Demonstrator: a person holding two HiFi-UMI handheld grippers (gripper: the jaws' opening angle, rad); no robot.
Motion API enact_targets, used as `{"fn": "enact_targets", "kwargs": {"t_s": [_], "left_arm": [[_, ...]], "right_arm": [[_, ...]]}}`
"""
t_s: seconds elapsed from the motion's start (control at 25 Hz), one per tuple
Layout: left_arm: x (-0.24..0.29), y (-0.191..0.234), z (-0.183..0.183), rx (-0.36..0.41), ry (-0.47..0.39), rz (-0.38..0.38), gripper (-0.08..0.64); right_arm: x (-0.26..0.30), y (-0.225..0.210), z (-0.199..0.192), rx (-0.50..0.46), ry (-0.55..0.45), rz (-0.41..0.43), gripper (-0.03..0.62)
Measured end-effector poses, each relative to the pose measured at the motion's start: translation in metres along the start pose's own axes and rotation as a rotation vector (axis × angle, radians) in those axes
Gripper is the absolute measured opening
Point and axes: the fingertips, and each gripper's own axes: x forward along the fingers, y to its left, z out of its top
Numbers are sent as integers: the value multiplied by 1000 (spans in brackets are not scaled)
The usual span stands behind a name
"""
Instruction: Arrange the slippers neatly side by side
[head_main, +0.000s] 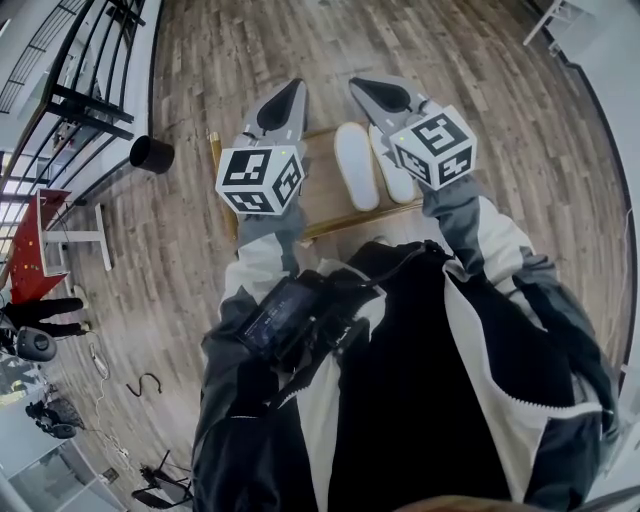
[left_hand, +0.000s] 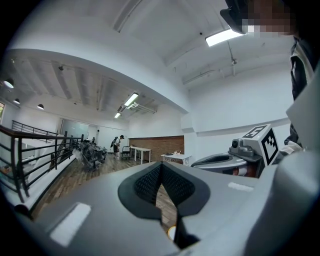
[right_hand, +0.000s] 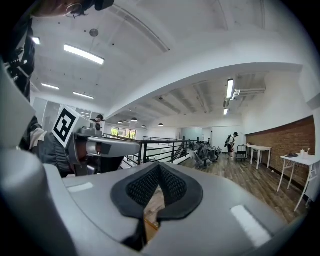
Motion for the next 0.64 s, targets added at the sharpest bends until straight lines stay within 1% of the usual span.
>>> {"fn": "enact_targets", "kwargs": {"t_s": [0.36, 0.64], "left_arm": [[8, 7, 7, -9, -6, 9, 11], [7, 10, 12, 1, -13, 3, 11]], "right_arm": [[4, 2, 5, -27, 10, 27, 2], [6, 10, 4, -31, 11, 30, 2]]}}
